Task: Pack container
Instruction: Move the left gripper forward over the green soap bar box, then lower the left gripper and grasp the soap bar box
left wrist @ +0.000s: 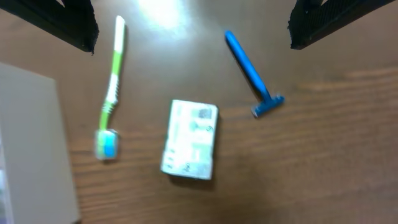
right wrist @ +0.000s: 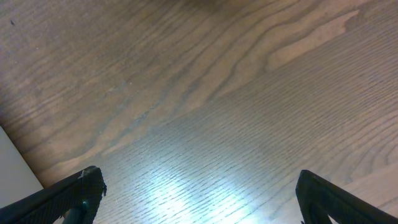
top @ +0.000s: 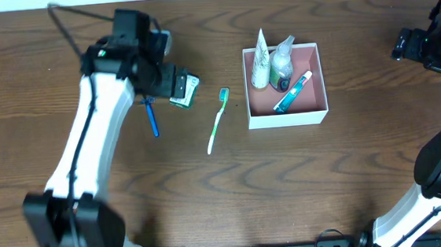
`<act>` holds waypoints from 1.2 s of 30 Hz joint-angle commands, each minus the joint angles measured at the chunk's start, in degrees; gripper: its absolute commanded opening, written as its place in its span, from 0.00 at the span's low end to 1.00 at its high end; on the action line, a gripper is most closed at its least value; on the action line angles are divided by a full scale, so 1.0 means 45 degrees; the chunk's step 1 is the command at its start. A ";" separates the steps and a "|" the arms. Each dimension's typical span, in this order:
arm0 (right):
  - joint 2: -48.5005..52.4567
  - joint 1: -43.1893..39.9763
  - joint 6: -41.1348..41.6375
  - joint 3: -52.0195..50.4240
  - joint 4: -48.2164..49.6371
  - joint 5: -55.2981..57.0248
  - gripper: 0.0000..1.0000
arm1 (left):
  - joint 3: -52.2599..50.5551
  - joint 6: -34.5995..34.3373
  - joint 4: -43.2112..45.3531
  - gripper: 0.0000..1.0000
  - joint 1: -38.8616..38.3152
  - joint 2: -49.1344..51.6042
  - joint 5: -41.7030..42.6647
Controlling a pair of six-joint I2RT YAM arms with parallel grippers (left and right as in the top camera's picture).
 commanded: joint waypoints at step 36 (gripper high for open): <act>0.0136 -0.0073 0.0175 -0.0058 -0.0010 0.0175 0.99 | 0.0355 0.0675 0.2399 0.98 -0.0665 0.5056 -0.1010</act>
